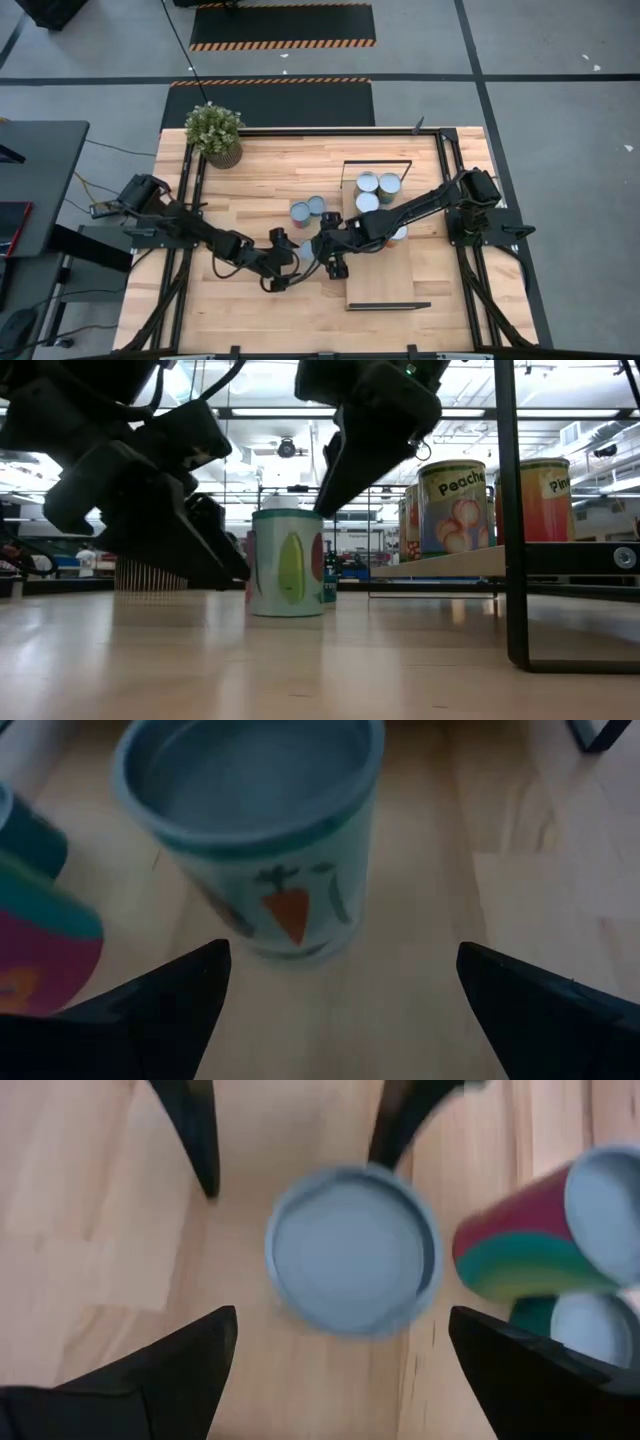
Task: Pick and place cans onto a shelf
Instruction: Put the canned mixed fruits on the shelf
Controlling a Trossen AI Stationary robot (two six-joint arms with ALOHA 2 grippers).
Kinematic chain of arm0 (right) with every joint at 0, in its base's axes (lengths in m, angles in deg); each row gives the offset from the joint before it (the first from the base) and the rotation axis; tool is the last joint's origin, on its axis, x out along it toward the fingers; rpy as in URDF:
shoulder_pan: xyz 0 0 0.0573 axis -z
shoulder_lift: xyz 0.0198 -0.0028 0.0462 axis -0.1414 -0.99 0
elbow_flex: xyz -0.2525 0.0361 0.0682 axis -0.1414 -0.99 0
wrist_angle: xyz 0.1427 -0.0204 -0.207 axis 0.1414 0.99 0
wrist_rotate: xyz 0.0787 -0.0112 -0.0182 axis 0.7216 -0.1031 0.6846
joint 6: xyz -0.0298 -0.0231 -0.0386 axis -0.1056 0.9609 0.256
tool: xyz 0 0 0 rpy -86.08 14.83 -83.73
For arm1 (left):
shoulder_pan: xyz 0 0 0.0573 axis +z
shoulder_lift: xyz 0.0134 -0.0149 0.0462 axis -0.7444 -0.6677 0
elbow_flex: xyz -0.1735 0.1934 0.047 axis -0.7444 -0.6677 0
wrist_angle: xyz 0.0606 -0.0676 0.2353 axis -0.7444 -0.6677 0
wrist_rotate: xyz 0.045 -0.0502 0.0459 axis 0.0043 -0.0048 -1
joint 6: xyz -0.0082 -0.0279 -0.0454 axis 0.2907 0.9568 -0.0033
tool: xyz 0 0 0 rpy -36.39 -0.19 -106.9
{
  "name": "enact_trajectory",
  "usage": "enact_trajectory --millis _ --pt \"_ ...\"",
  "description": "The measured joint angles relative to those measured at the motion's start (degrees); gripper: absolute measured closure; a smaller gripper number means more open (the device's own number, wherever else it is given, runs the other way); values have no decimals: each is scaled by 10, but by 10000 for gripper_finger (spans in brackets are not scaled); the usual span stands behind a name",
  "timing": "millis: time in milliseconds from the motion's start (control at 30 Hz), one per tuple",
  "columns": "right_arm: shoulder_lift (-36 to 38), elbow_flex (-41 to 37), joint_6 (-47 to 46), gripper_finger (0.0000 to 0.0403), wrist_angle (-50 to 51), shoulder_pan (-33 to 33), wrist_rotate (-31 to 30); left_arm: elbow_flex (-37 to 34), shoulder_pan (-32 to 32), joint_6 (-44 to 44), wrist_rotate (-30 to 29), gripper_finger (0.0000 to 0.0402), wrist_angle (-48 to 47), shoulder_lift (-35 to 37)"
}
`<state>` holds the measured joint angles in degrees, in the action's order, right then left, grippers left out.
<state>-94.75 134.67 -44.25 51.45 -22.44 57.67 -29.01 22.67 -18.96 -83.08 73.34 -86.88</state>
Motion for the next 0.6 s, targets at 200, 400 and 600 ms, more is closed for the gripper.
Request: enact_trajectory --millis 200,400,600 --pt "0 0 8 29 -3 0 7 0 9 -18 -2 6 57 -13" --pt "0 0 12 29 -2 -1 14 0 12 -31 -41 6 109 -15" --pt "0 0 13 29 -2 -2 15 0 17 -35 -66 6 170 -43"
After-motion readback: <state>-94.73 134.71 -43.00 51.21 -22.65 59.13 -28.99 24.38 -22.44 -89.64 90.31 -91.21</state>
